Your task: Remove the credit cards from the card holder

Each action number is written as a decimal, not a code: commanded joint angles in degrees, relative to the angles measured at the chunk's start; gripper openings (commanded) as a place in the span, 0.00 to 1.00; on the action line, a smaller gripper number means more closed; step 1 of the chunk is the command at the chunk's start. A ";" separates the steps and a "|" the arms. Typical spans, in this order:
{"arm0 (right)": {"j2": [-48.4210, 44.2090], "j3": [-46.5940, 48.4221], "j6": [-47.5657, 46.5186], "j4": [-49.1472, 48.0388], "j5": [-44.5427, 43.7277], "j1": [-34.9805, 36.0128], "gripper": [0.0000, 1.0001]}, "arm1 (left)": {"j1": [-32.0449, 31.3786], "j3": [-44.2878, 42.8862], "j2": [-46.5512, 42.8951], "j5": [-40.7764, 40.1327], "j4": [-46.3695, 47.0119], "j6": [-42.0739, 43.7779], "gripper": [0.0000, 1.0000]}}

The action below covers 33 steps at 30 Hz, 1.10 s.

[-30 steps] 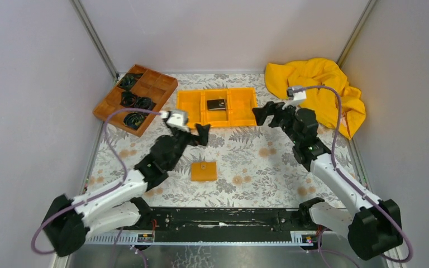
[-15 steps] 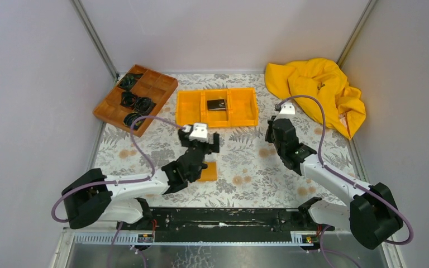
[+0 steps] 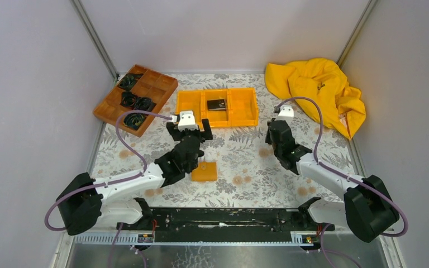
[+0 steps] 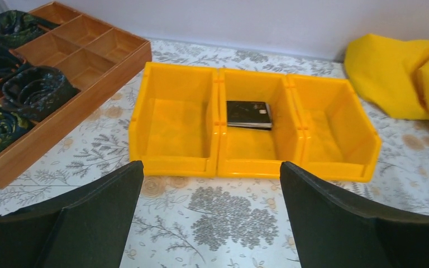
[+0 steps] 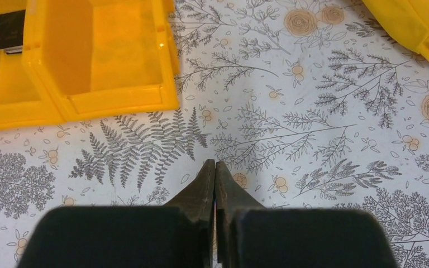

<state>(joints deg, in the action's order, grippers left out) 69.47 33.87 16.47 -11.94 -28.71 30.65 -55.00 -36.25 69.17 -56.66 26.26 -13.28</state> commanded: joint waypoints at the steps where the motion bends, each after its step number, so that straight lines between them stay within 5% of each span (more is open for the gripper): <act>1: -1.65 -0.11 0.69 -3.69 -2.56 0.33 0.00 | 3.65 -1.81 0.01 4.38 -8.56 -6.81 1.00; 5: -7.38 -3.66 -6.10 -9.82 6.93 1.44 0.03 | 5.21 -4.55 3.25 11.54 -12.13 -8.57 1.00; 7: -9.00 -5.24 -5.36 -10.64 3.75 1.94 0.27 | 5.25 -5.67 4.86 14.41 -13.34 -9.80 1.00; 11: -4.66 -2.69 -2.19 -8.59 -0.28 1.95 0.98 | 5.22 -5.41 5.34 20.10 -13.91 -13.58 1.00; 13: -0.73 -2.12 2.27 -9.68 3.16 1.87 1.00 | 5.26 -3.86 5.01 23.91 -12.70 -14.16 1.00; 17: 5.14 1.92 8.46 -4.03 5.07 1.87 0.04 | 4.98 -1.98 3.56 33.56 -14.12 -14.79 0.98; 19: 5.07 3.07 8.82 -1.92 5.24 1.88 0.00 | 4.73 0.56 2.18 35.03 -12.33 -13.83 0.82; 21: 3.40 0.34 9.14 -5.70 8.03 1.87 0.00 | 4.72 1.98 0.89 34.71 -10.74 -12.81 0.38; 23: 2.00 -2.61 11.27 -10.78 14.33 1.87 0.00 | 4.73 1.85 -0.01 34.17 -10.70 -11.99 0.06; 27: 6.84 -1.94 16.15 -19.44 37.04 1.95 0.00 | 4.73 1.21 0.21 30.69 -13.20 -12.45 0.00; 28: 9.72 -0.36 17.35 -19.30 41.34 2.05 0.06 | 4.72 1.06 0.52 28.61 -13.85 -13.04 0.01; 31: 14.70 -1.02 16.71 -24.35 45.13 4.08 0.77 | 5.00 -0.20 2.83 22.75 -17.30 -16.99 0.32; 33: 15.52 -2.97 14.19 -26.63 41.49 6.41 0.90 | 5.25 -1.05 3.78 23.10 -18.50 -17.64 0.46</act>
<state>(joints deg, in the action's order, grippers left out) 83.18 32.45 31.27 -30.06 6.83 33.50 -50.13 -34.89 71.13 -28.69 11.44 -27.81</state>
